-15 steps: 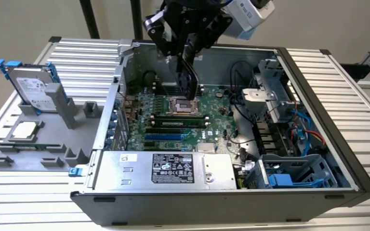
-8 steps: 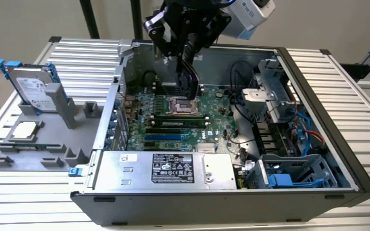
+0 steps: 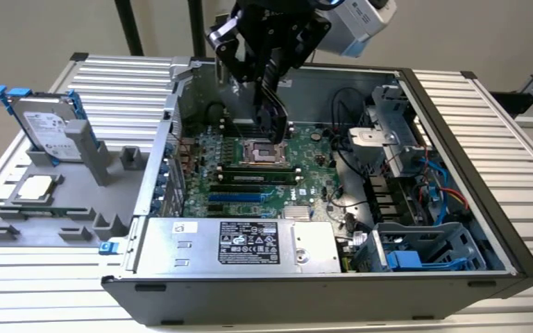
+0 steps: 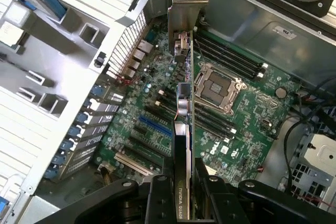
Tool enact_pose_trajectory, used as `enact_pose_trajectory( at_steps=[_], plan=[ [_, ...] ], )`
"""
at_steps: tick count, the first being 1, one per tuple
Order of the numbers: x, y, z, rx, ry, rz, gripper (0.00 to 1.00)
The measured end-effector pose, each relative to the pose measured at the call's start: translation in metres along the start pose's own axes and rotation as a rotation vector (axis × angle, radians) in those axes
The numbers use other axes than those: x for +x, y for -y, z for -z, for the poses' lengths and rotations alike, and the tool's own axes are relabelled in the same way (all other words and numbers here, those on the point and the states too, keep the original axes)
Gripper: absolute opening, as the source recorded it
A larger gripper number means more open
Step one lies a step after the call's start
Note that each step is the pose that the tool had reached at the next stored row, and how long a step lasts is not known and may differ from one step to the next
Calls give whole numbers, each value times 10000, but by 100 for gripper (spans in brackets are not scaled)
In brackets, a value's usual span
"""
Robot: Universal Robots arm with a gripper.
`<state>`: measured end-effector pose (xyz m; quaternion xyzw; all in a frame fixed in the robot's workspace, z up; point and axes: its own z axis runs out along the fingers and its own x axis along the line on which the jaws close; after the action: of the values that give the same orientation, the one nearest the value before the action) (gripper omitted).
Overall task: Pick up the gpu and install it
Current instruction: 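Insert the gpu into the slot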
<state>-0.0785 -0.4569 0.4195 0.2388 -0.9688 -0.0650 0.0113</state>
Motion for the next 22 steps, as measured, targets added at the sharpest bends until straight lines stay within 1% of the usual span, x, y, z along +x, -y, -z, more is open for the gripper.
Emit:
enact_pose_trajectory(
  at_steps=[22],
  plan=[
    [0, 0, 0, -15, -204, 1543, 0]
  ],
)
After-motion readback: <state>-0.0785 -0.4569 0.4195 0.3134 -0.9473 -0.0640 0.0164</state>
